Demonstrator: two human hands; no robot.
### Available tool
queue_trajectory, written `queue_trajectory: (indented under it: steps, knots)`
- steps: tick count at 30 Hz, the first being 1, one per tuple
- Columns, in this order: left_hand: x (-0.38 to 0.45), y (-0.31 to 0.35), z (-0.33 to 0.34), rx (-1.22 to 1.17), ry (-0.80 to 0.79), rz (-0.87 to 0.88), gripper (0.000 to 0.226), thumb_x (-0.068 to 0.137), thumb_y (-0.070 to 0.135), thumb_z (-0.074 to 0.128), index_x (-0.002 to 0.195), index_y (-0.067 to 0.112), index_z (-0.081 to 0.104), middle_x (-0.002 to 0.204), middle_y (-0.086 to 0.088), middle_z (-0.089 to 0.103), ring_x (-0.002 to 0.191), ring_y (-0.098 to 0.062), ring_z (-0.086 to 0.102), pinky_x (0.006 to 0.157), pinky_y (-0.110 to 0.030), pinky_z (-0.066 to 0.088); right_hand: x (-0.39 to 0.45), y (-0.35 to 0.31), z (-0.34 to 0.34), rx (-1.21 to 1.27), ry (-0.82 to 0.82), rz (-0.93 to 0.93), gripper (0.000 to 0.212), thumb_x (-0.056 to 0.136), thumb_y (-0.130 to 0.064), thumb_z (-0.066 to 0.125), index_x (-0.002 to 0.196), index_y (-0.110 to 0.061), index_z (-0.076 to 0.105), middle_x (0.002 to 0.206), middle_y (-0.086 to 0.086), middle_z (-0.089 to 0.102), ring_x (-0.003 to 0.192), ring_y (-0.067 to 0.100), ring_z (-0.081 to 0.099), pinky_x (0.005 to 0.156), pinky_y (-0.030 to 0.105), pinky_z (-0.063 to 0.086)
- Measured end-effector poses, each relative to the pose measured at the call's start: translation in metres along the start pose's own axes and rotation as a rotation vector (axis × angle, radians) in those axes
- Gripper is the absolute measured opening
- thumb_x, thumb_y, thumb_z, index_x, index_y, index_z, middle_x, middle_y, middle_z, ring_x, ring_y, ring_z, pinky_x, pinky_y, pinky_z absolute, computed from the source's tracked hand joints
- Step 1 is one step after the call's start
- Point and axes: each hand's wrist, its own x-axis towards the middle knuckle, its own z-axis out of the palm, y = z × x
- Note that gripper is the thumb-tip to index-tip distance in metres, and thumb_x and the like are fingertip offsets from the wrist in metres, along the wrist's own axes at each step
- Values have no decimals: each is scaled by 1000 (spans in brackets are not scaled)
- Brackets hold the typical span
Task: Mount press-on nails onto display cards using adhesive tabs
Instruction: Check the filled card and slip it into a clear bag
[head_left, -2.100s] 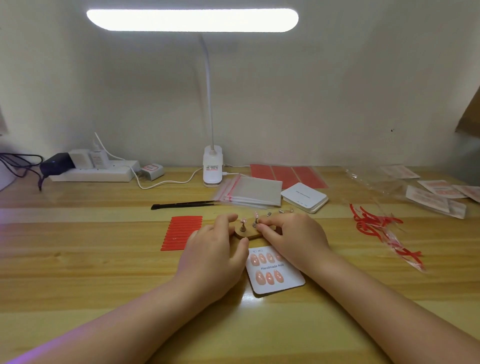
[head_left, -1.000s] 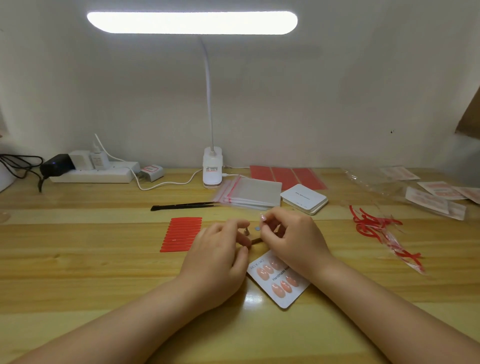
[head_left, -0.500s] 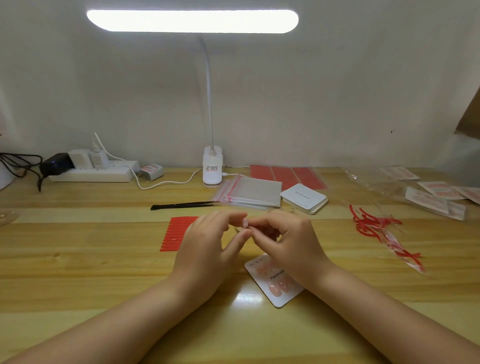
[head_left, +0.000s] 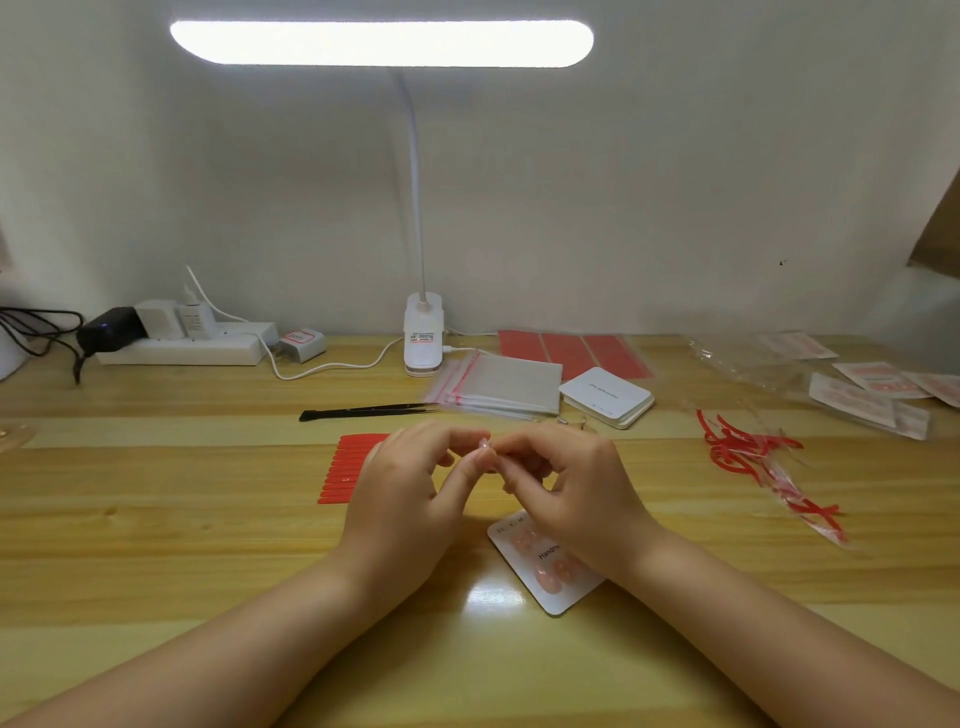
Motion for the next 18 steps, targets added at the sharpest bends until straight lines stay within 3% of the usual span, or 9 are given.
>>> queue_trajectory:
  steps: [4,9,14,18]
  knots:
    - [0,-2,1,-14,5,-3,24,93,41,51,99,28,70,93,22,66,91,-4,60,81,-45,48,0,1,-1,11,-13,4,10,87,-5,70,95,-7,73,80,-2,70,70,10,65,62,25,52]
    - [0,-4,2,-22,-1,-26,23,92,36,50,98,27,70,92,17,67,91,-6,61,81,-46,48,0,0,0,10,-20,-24,9,87,-6,68,95,-7,73,78,-1,70,69,12,65,60,24,51]
    - [0,-4,1,-31,30,-51,8,95,45,51,90,44,57,86,23,62,89,-1,57,76,-26,47,-2,2,0,27,-26,-12,10,88,-6,67,96,-7,73,78,1,70,69,15,66,61,33,52]
    - [0,-6,2,-13,39,-31,13,93,41,51,85,34,59,81,17,61,84,-6,57,73,-21,43,-3,2,1,35,-28,-34,10,87,-6,67,96,-8,72,78,1,70,68,14,66,59,32,52]
